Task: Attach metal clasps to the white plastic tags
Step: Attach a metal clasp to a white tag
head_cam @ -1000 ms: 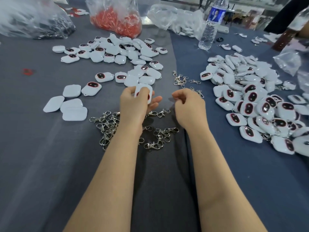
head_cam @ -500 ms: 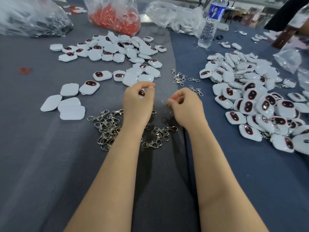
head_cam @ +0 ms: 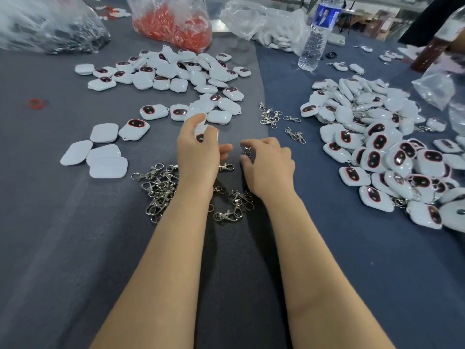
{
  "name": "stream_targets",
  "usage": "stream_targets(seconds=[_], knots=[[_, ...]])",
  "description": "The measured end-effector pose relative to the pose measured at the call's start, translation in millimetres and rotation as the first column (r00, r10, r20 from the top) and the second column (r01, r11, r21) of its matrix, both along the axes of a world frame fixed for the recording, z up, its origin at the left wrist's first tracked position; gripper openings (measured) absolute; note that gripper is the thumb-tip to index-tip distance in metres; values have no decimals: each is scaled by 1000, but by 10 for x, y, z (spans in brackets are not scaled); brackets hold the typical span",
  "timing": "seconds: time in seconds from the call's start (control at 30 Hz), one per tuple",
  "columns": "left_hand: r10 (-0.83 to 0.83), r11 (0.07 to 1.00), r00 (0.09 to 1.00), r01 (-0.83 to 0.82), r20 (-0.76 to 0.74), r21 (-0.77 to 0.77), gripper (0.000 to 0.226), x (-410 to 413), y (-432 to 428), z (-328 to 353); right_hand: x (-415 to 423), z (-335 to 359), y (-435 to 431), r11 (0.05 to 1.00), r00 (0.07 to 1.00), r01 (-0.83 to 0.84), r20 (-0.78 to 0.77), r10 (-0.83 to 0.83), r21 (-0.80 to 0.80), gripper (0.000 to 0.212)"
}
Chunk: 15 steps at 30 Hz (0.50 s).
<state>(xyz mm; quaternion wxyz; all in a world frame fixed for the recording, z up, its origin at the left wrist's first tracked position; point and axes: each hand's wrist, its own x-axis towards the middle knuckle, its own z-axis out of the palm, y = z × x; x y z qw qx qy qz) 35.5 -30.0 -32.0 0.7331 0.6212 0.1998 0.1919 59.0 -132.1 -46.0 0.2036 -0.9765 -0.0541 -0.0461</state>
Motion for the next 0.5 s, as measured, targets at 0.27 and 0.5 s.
stream_targets(seconds=[0.27,0.5], knots=[[-68,996,997,69,-30,55,26,-25,-19,7,-1,27,-6,988,999,10,-38,-4,153,16],[-166,903,982,187,-86,386,10,-38,-68,-19,27,166,-63,505,993,119,-114,-42,855,13]])
